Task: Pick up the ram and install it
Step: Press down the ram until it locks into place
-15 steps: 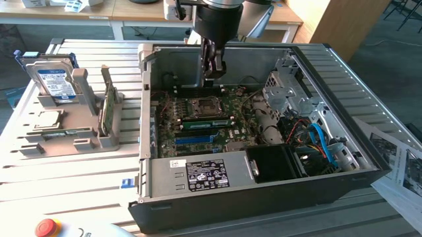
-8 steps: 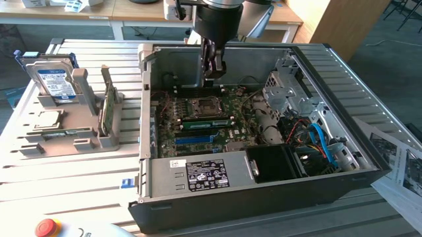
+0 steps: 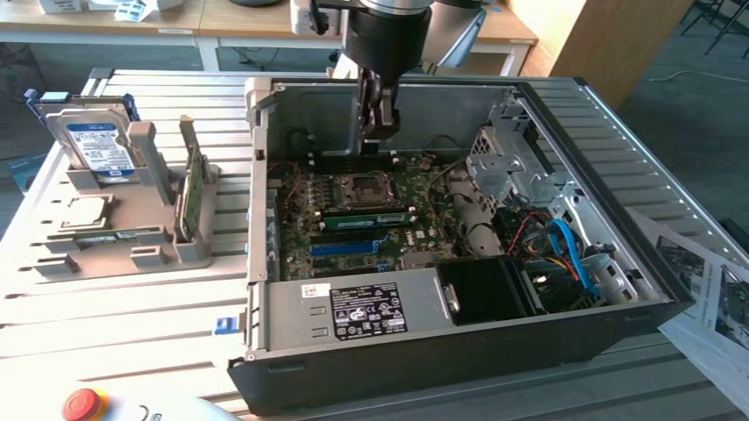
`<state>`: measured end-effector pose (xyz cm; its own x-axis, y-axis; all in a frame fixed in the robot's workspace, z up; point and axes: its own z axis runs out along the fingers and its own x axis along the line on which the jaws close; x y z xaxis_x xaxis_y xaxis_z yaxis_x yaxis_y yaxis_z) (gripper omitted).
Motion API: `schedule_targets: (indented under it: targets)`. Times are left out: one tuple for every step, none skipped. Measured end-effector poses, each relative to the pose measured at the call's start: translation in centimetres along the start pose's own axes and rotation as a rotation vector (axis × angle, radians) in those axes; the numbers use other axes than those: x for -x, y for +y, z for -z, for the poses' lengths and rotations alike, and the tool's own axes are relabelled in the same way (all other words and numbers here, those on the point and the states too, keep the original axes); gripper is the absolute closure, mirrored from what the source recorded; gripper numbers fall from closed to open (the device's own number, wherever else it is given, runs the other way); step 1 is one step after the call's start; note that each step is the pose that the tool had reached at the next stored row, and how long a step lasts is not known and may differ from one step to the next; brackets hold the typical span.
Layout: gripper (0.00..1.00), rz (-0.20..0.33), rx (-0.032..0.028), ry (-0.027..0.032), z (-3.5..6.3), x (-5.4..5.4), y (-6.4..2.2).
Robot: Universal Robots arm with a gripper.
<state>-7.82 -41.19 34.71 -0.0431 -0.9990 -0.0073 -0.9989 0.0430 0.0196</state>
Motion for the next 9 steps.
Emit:
schedule_targets:
  targets:
    - [0.89, -0.014, -0.0002, -0.0002, 0.00, 0.00, 0.00]
    - [0.89, -0.029, -0.0003, -0.0006, 0.00, 0.00, 0.00]
    - [0.89, -0.043, -0.0004, -0.0009, 0.00, 0.00, 0.00]
    - [0.89, -0.059, -0.0005, -0.0012, 0.00, 0.00, 0.00]
    - [0.89, -0.074, -0.0007, -0.0014, 0.00, 0.00, 0.00]
    - [0.89, -0.091, -0.0008, -0.0018, 0.00, 0.00, 0.00]
    - [0.89, -0.107, -0.0009, -0.0021, 0.00, 0.00, 0.00]
    - [0.89, -0.123, -0.0010, -0.0024, 0.00, 0.00, 0.00]
    - [0.89, -0.139, -0.0011, -0.0027, 0.00, 0.00, 0.00]
